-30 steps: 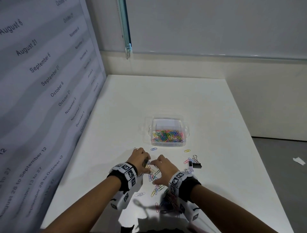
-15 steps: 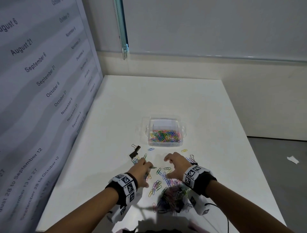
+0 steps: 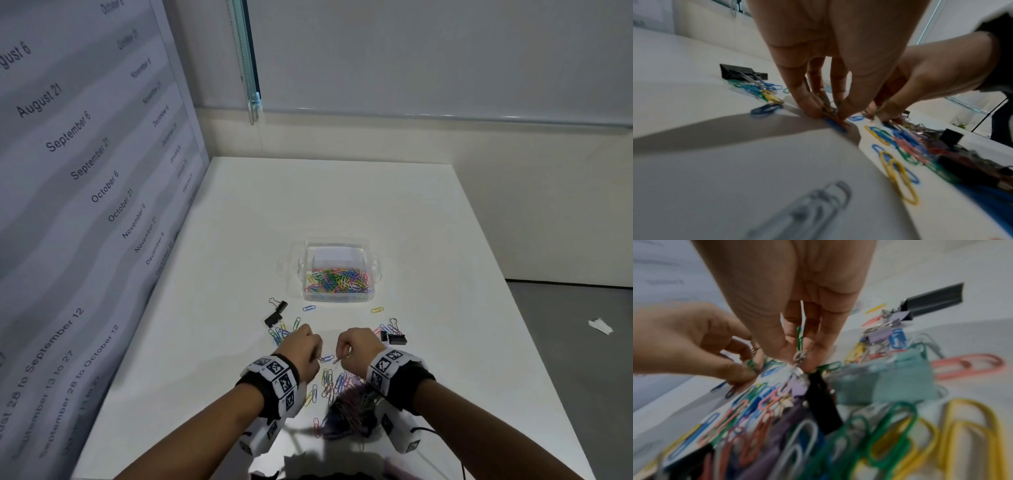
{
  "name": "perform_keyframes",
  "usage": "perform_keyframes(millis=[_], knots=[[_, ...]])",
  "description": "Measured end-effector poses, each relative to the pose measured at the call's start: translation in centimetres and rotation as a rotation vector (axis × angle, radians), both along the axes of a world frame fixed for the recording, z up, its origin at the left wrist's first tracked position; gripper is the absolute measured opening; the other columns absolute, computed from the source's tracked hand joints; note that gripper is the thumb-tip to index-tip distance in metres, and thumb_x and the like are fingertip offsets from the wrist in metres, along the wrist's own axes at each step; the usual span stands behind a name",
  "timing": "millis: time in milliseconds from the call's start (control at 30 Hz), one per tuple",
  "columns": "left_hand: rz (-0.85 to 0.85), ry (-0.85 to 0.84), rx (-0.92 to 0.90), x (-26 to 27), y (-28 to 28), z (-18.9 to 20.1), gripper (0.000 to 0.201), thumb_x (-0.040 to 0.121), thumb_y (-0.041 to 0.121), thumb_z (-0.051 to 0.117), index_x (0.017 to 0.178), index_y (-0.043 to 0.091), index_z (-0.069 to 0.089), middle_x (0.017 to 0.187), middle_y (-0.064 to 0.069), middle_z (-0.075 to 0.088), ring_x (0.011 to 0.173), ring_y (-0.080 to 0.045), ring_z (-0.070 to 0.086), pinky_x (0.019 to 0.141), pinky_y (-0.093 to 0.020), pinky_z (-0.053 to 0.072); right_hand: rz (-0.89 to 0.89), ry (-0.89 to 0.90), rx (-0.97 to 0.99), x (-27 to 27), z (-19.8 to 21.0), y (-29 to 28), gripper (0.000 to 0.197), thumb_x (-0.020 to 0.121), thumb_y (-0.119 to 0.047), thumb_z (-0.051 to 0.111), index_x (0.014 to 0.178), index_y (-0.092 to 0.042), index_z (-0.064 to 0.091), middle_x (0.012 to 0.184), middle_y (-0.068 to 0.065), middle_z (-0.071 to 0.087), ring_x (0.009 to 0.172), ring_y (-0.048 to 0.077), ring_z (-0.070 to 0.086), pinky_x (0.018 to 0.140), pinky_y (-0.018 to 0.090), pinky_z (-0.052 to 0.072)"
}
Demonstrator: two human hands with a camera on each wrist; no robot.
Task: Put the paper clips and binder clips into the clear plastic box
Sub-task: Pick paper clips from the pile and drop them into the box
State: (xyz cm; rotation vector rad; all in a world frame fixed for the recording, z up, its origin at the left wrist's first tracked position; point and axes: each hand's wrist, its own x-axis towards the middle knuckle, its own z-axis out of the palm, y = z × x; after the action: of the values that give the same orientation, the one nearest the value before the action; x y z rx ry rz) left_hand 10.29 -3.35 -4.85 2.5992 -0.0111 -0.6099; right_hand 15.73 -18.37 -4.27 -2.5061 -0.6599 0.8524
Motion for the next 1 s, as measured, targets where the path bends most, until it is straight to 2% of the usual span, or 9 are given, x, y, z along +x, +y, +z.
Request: perform_keyframes(millis=[133,200,333,433,533,700,800,933,1000], knots=[[0.094,0.029,0.0,0.2,0.9,0.2,0.032,0.071,0.01,0.062,0.058,0.025,0.036,0.089,0.002,0.038,0.079,-0.019,0.045,0.073,-0.032,0.045,-0.118,-0.024,0.053,0.5,0.3,-0.8,0.02,0.074,-0.002,0.052,0.077,-0.013,0.069,0.089,0.006,0.07,0.079,0.018,0.061,0.069,0.019,0.044],[0.14,0.041,-0.037,0.4,1.0,0.2,0.035,0.072,0.009,0.062,0.055,0.026,0.036,0.079,0.004,0.043,0.075,-0.018,0.048,0.069,-0.029,0.044,-0.097,-0.016,0.045,0.4,0.3,-1.0,0.014,0.072,-0.013,0.064,0.083,-0.021,0.06,0.091,0.001,0.058,0.08,0.016,0.054,0.07,0.021,0.041],[0.261,0.064,-0.171,0.8,1.7,0.2,0.029,0.069,0.003,0.055,0.052,0.024,0.044,0.067,0.003,0.058,0.07,-0.018,0.061,0.068,-0.03,0.053,0.09,0.019,-0.084,0.0,0.0,-0.6,0.052,0.064,-0.028,0.078,0.108,-0.019,0.051,0.097,-0.004,0.031,0.084,0.018,0.046,0.071,0.026,0.038],[0.336,0.061,-0.255,1.4,1.7,1.1,0.028,0.068,0.003,0.059,0.053,0.024,0.047,0.067,0.005,0.06,0.064,-0.013,0.057,0.068,-0.029,0.054,0.155,0.029,-0.099,-0.3,-0.3,0.4,0.03,0.069,-0.018,0.073,0.094,-0.017,0.058,0.095,-0.002,0.036,0.083,0.017,0.045,0.07,0.027,0.038],[0.361,0.004,-0.282,2.5,1.5,2.6,0.031,0.074,0.005,0.06,0.055,0.025,0.048,0.063,0.012,0.054,0.062,-0.004,0.051,0.057,-0.011,0.044,0.182,0.067,-0.07,-0.4,0.0,0.9,0.014,0.071,-0.007,0.065,0.082,-0.015,0.068,0.077,-0.01,0.041,0.083,0.016,0.05,0.07,0.027,0.043],[0.403,-0.084,-0.39,5.5,1.8,4.4,0.035,0.079,-0.002,0.059,0.06,0.027,0.053,0.068,0.009,0.057,0.07,-0.011,0.055,0.068,-0.021,0.045,0.138,0.078,-0.054,0.2,0.6,0.8,0.02,0.072,0.0,0.058,0.083,-0.008,0.073,0.063,-0.017,0.045,0.073,0.011,0.052,0.065,0.022,0.042],[0.444,-0.135,-0.482,7.4,1.9,5.2,0.04,0.08,-0.009,0.052,0.061,0.026,0.056,0.077,0.003,0.062,0.072,-0.011,0.058,0.068,-0.02,0.045,0.056,0.069,-0.034,0.6,1.0,0.3,0.028,0.074,0.002,0.05,0.064,-0.017,0.067,0.062,-0.014,0.054,0.063,0.007,0.051,0.056,0.016,0.04],[0.438,-0.086,-0.513,9.0,1.8,5.4,0.041,0.083,-0.006,0.045,0.075,0.029,0.063,0.107,-0.005,0.065,0.096,-0.029,0.063,0.085,-0.036,0.052,-0.038,0.033,0.005,1.5,1.7,-0.3,0.033,0.074,0.003,0.043,0.076,-0.007,0.073,0.086,0.008,0.074,0.063,0.007,0.056,0.064,0.017,0.042],[0.428,-0.06,-0.473,9.1,1.6,4.8,0.037,0.086,-0.003,0.043,0.088,0.026,0.066,0.118,-0.008,0.063,0.089,-0.029,0.062,0.075,-0.031,0.054,-0.053,0.01,0.019,2.1,1.9,-0.5,0.032,0.074,0.003,0.043,0.078,-0.006,0.074,0.088,0.009,0.074,0.067,0.012,0.06,0.065,0.017,0.041]])
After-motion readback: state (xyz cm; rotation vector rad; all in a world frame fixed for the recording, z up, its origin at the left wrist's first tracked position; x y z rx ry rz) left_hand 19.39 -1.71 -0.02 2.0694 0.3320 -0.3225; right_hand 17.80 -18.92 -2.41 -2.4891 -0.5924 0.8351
